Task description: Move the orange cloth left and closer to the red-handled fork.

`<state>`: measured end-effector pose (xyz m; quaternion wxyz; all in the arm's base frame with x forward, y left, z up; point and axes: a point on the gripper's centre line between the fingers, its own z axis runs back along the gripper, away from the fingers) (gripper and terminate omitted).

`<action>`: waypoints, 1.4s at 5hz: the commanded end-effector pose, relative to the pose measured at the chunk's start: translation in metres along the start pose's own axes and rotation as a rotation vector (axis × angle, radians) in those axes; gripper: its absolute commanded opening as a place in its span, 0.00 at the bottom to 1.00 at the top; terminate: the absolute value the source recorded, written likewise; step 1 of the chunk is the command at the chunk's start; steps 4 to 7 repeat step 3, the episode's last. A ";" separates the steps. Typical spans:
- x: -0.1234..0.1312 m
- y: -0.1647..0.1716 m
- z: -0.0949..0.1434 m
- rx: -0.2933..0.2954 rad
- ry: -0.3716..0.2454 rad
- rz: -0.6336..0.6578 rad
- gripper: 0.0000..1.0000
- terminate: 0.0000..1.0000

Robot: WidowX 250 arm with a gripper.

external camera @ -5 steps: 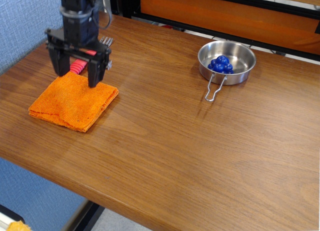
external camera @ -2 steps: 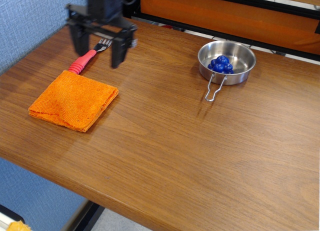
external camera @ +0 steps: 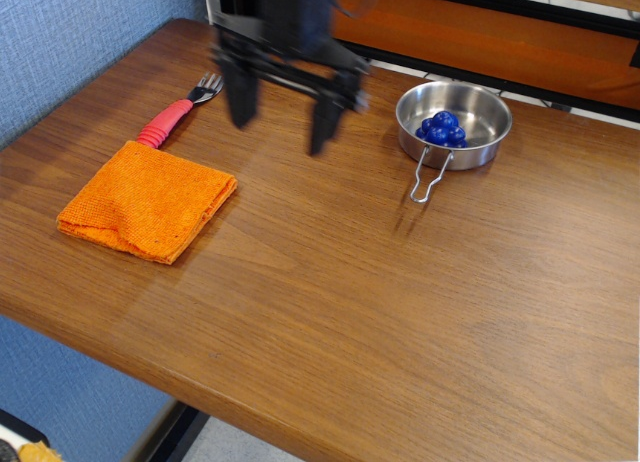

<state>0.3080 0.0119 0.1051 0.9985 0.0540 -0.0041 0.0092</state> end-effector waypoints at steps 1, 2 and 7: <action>-0.040 -0.046 0.032 -0.023 -0.068 -0.085 1.00 0.00; -0.040 -0.046 0.032 -0.023 -0.068 -0.085 1.00 0.00; -0.040 -0.046 0.032 -0.023 -0.068 -0.085 1.00 1.00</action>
